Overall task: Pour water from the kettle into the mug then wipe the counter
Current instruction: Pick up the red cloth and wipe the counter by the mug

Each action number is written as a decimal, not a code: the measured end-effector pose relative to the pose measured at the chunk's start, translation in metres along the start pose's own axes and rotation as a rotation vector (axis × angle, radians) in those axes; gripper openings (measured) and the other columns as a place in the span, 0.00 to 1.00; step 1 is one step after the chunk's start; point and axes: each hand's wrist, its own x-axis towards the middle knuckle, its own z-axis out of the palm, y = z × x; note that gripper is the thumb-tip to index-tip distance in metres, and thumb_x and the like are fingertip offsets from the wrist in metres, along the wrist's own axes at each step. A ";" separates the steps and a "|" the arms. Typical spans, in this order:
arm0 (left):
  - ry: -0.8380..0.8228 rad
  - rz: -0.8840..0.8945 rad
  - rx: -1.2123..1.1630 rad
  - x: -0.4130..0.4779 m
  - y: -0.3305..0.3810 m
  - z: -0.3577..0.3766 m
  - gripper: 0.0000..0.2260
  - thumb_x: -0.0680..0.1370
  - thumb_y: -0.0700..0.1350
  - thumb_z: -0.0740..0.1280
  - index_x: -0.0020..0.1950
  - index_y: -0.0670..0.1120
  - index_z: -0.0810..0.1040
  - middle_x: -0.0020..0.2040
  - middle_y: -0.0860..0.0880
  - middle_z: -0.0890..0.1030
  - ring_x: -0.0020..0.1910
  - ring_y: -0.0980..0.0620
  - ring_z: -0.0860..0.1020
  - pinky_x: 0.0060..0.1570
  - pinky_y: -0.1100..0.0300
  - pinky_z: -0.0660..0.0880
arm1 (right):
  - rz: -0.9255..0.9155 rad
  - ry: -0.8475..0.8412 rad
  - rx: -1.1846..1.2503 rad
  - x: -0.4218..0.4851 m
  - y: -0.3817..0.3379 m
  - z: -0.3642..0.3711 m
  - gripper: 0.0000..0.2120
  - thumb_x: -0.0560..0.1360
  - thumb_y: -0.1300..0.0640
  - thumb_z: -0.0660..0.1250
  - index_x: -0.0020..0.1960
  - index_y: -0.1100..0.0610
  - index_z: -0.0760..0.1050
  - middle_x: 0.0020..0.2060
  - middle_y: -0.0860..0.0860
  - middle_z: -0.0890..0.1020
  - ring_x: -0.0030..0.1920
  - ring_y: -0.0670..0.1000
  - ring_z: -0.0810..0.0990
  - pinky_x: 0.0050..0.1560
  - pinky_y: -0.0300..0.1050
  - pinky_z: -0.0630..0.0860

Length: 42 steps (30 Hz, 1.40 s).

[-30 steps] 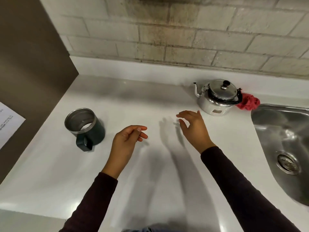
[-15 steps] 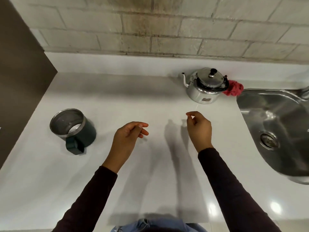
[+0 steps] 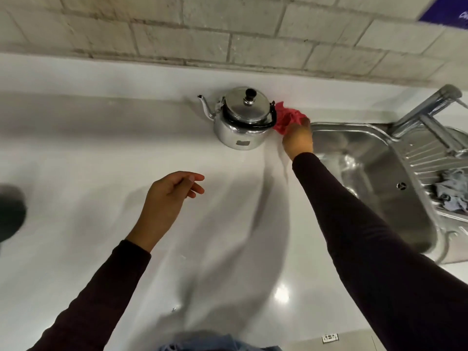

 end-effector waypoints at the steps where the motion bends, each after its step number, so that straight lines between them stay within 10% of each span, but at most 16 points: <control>1: 0.001 -0.005 0.003 0.001 0.000 0.005 0.12 0.79 0.42 0.59 0.45 0.52 0.82 0.38 0.51 0.83 0.34 0.62 0.78 0.41 0.73 0.74 | -0.006 -0.037 -0.085 0.013 0.002 0.001 0.16 0.74 0.66 0.59 0.61 0.60 0.74 0.68 0.61 0.67 0.66 0.60 0.67 0.64 0.53 0.71; 4: 0.013 -0.008 0.015 0.003 -0.001 0.011 0.12 0.79 0.42 0.59 0.45 0.53 0.82 0.38 0.54 0.84 0.35 0.62 0.78 0.41 0.73 0.74 | 0.007 -0.143 -0.202 0.035 0.005 0.004 0.17 0.76 0.57 0.61 0.64 0.57 0.72 0.72 0.59 0.62 0.71 0.62 0.60 0.68 0.62 0.64; 12: 0.060 -0.032 0.033 -0.009 -0.011 -0.001 0.12 0.79 0.43 0.59 0.45 0.53 0.81 0.35 0.58 0.84 0.35 0.62 0.79 0.41 0.72 0.74 | -0.226 -0.048 -0.255 -0.025 0.001 -0.004 0.13 0.72 0.57 0.67 0.54 0.63 0.76 0.52 0.62 0.80 0.51 0.62 0.79 0.48 0.51 0.75; 23: 0.123 -0.062 0.025 -0.057 -0.022 -0.060 0.13 0.79 0.43 0.59 0.44 0.55 0.81 0.36 0.58 0.85 0.35 0.62 0.79 0.41 0.69 0.76 | -0.420 -0.208 0.202 -0.245 -0.081 0.034 0.06 0.68 0.63 0.71 0.32 0.63 0.78 0.32 0.60 0.81 0.34 0.58 0.77 0.36 0.41 0.61; 32: 0.341 -0.013 0.042 -0.103 -0.024 -0.150 0.13 0.79 0.42 0.59 0.44 0.55 0.81 0.36 0.57 0.85 0.36 0.62 0.80 0.43 0.70 0.76 | -0.722 -0.386 0.310 -0.304 -0.185 0.080 0.06 0.71 0.61 0.69 0.38 0.63 0.77 0.36 0.56 0.79 0.35 0.48 0.67 0.31 0.38 0.56; 42: 0.735 -0.078 -0.023 -0.143 -0.054 -0.251 0.10 0.79 0.43 0.60 0.47 0.52 0.80 0.42 0.53 0.82 0.39 0.59 0.80 0.43 0.65 0.73 | -0.795 -0.725 0.511 -0.327 -0.286 0.111 0.14 0.68 0.59 0.74 0.52 0.57 0.76 0.43 0.50 0.80 0.43 0.47 0.78 0.48 0.40 0.76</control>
